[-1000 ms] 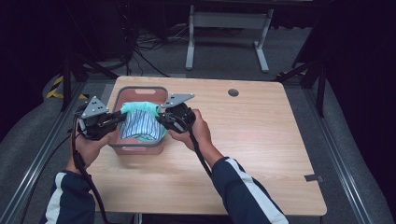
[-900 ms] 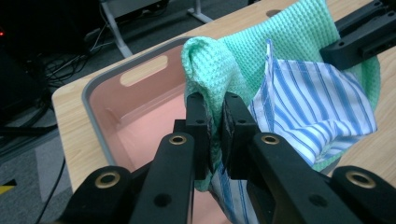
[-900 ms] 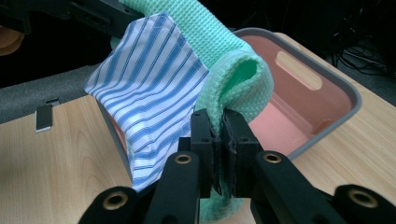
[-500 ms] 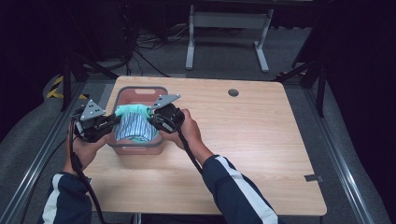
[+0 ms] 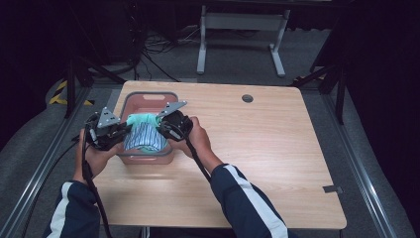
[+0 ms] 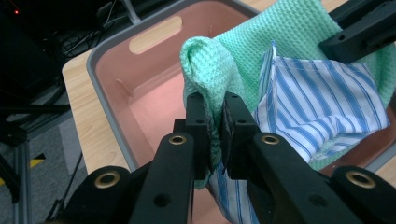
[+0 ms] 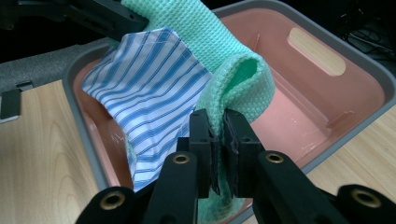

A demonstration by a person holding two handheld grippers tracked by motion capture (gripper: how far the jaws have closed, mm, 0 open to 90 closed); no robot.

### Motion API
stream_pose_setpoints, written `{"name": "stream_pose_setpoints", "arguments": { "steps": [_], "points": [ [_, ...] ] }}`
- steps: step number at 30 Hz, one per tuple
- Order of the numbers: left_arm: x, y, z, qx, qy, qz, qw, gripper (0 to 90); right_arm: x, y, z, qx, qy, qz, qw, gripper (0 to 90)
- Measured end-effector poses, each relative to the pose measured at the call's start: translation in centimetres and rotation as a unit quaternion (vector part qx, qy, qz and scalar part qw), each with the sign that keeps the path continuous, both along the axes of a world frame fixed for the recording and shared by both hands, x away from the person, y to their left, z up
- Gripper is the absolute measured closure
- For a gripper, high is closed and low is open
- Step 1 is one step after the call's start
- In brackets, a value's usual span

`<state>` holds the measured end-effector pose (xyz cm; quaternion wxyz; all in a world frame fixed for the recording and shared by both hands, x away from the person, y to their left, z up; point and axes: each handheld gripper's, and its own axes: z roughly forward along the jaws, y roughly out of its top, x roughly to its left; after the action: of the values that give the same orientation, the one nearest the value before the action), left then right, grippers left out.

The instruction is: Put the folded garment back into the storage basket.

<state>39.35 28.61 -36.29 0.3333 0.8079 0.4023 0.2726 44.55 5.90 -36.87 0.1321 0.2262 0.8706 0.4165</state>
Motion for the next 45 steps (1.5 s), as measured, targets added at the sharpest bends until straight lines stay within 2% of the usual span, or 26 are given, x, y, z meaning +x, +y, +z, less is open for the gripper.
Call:
{"name": "stream_pose_setpoints", "arguments": {
  "steps": [5, 14, 16, 24, 29, 31, 32, 33, 37, 45],
  "points": [
    [0.3, 0.1, -0.6, 0.008, 0.006, 0.004, 0.9999, 82.2, 0.5, 0.1, -0.7, -0.003, 0.012, -0.005, 0.9999, 82.1],
    [0.6, 0.3, -1.4, 0.014, 0.017, 0.011, 0.9997, 81.4, 0.4, 0.5, -1.2, -0.014, 0.014, -0.002, 0.9998, 81.2],
    [0.6, 0.2, -1.6, 0.014, 0.022, 0.015, 0.9995, 78.7, 0.5, 0.6, -1.3, -0.016, 0.014, -0.004, 0.9998, 80.3],
    [0.7, -0.1, -1.9, 0.028, 0.029, 0.011, 0.9991, 79.4, 0.8, 0.6, -1.8, -0.028, 0.027, -0.004, 0.9992, 78.4],
    [0.8, -0.2, -2.1, 0.03, 0.037, 0.016, 0.9988, 74.0, 0.8, 0.3, -1.7, -0.031, 0.025, -0.002, 0.9992, 78.3],
    [0.9, -0.1, -2.1, 0.029, 0.033, 0.021, 0.9988, 67.9, 0.8, 0.1, -1.6, -0.028, 0.026, -0.005, 0.9993, 77.9],
    [0.9, -0.1, -2.2, 0.023, 0.037, 0.024, 0.9988, 67.9, 0.8, 0.1, -1.6, -0.028, 0.026, -0.005, 0.9993, 77.9],
    [0.9, -0.1, -2.1, 0.025, 0.036, 0.029, 0.9986, 63.6, 0.7, 0.0, -1.5, -0.027, 0.025, -0.004, 0.9993, 77.2],
    [0.8, -0.1, -2.2, 0.024, 0.032, 0.036, 0.9985, 60.8, 0.6, -0.1, -1.4, -0.027, 0.023, -0.005, 0.9994, 75.9],
    [0.7, -0.4, -2.0, 0.03, 0.028, 0.032, 0.9986, 58.5, 0.7, -0.9, -1.4, -0.031, 0.02, -0.014, 0.9992, 73.5]
  ]
}}
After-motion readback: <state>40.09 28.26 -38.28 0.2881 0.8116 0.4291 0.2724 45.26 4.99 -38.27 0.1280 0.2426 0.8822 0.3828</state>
